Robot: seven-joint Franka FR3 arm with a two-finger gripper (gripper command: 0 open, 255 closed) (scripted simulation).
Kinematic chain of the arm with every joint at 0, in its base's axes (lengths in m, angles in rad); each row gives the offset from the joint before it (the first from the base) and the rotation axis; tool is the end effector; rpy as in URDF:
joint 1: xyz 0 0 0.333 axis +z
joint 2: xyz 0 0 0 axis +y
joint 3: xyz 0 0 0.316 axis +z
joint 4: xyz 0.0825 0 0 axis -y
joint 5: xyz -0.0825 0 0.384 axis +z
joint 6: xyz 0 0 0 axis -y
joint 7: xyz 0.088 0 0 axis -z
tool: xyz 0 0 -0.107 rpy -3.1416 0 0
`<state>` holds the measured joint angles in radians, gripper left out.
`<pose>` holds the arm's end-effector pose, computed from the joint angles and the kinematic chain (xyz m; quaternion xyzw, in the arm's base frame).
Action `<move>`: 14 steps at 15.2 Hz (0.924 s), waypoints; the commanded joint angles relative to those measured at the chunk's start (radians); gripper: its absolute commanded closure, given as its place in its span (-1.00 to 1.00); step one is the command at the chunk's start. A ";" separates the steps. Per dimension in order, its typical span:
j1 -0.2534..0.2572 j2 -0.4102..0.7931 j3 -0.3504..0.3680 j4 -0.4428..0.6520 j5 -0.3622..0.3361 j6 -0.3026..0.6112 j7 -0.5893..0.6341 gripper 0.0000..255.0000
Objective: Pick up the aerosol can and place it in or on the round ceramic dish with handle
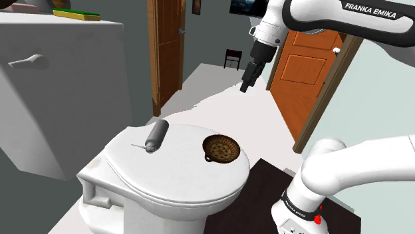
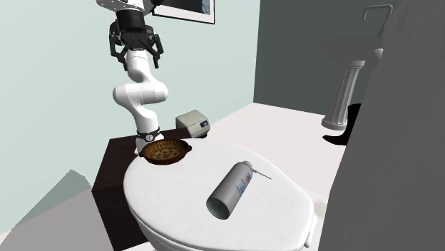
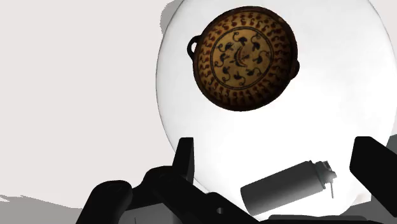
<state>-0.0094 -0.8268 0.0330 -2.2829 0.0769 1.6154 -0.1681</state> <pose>0.2991 0.0193 0.6419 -0.9922 -0.0924 -0.0812 0.0201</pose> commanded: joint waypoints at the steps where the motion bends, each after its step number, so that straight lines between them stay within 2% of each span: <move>1: 0.000 0.000 0.000 0.000 0.000 0.000 0.000 -1.00; 7: -0.034 0.107 0.158 -0.025 0.067 0.113 0.265 -1.00; 14: -0.088 0.312 0.333 0.027 0.098 0.242 0.576 -1.00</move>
<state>-0.0862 -0.5533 0.3426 -2.2693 0.1750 1.8347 0.3603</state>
